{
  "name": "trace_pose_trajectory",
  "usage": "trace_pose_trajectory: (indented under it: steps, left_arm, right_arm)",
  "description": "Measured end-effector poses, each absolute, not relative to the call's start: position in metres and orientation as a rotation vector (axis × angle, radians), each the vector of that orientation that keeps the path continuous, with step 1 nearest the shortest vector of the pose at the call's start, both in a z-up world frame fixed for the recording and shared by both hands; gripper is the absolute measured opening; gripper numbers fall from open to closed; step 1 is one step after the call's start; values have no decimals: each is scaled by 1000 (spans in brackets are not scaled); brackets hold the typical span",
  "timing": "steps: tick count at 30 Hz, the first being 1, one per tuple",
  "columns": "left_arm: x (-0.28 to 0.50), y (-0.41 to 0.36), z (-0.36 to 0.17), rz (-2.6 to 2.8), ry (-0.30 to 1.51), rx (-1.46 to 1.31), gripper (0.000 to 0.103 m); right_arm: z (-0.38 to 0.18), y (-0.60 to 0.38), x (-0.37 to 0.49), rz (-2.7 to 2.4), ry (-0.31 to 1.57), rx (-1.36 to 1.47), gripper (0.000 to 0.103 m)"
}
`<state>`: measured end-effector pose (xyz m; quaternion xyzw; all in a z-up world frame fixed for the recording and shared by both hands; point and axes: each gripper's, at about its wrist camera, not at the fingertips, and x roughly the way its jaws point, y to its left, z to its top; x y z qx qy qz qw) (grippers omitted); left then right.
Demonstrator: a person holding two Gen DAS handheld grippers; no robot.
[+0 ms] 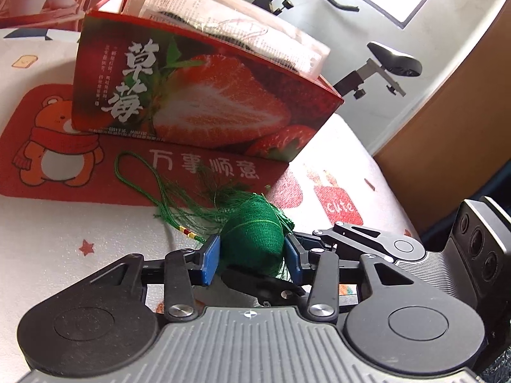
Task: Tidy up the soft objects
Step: 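Close the right tool on the green ball and lift it, then lower the green ball into the box and open the right tool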
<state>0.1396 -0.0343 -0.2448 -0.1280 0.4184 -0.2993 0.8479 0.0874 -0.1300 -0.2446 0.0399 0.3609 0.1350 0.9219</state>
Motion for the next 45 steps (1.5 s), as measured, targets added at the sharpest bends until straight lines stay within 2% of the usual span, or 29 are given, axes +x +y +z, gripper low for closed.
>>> trace_pose_trajectory:
  steps: [9, 20, 26, 31, 39, 45]
  left_arm:
    - [144, -35, -199, -664, 750, -208, 46]
    - [214, -51, -68, -656, 450, -171, 45]
    - [251, -73, -27, -644, 327, -172, 45]
    - [287, -85, -43, -632, 408, -203, 45]
    - [325, -110, -125, -623, 622, -204, 45]
    - [338, -120, -146, -618, 675, -192, 45]
  right_arm:
    - [-205, -137, 98, 310, 628, 7, 47]
    - [-76, -177, 178, 308, 355, -78, 47]
    - [-27, -196, 226, 279, 236, -144, 48]
    - [-34, -205, 263, 246, 278, -186, 48]
    - [-112, -229, 293, 200, 484, -72, 48]
    - [-146, -241, 293, 144, 563, -7, 52]
